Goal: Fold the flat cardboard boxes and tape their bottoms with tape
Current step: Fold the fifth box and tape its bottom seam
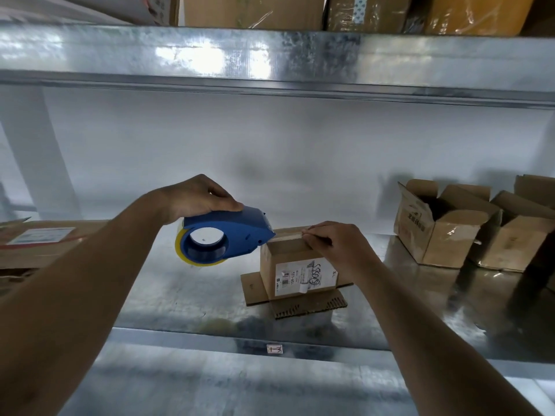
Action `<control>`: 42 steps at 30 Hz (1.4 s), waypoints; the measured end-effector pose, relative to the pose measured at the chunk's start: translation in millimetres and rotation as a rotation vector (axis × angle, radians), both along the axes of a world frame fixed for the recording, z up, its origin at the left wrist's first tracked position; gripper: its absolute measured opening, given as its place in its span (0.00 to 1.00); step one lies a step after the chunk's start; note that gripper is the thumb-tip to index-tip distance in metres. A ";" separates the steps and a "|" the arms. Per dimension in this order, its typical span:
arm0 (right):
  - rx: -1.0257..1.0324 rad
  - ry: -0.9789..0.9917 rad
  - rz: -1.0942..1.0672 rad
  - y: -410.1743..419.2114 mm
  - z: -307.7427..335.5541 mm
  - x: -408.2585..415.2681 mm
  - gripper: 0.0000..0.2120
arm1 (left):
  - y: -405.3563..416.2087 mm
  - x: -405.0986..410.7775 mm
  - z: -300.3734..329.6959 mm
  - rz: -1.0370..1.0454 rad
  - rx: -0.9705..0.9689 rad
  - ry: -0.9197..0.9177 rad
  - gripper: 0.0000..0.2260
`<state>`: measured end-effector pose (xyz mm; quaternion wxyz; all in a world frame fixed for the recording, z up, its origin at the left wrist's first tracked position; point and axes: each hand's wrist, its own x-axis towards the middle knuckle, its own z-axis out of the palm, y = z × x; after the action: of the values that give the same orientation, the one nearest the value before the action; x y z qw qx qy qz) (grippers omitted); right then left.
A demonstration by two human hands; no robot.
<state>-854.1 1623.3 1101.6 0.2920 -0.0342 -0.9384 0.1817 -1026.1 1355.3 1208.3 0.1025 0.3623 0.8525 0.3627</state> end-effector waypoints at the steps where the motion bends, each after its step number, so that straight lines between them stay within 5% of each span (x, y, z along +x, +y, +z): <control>1: 0.008 -0.013 -0.006 -0.3 0.6 -0.3 0.16 | -0.1 0.8 1.9 0.009 0.006 0.001 0.08; 21: -0.090 -0.054 -0.032 -9.0 6.7 2.0 0.15 | 9.7 16.7 59.1 0.033 -0.105 0.051 0.18; 33: -0.047 -0.079 -0.131 -23.2 9.1 10.4 0.23 | -13.5 -4.0 -18.1 0.012 0.036 -0.029 0.08; 42: -0.087 -0.102 -0.156 -23.6 7.4 9.8 0.16 | -43.2 -9.5 -46.5 0.049 0.162 -0.033 0.05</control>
<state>-844.3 1599.7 1109.0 0.2555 -0.1292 -0.9377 0.1971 -1035.6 1312.1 1161.8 0.0780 0.3425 0.8270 0.4389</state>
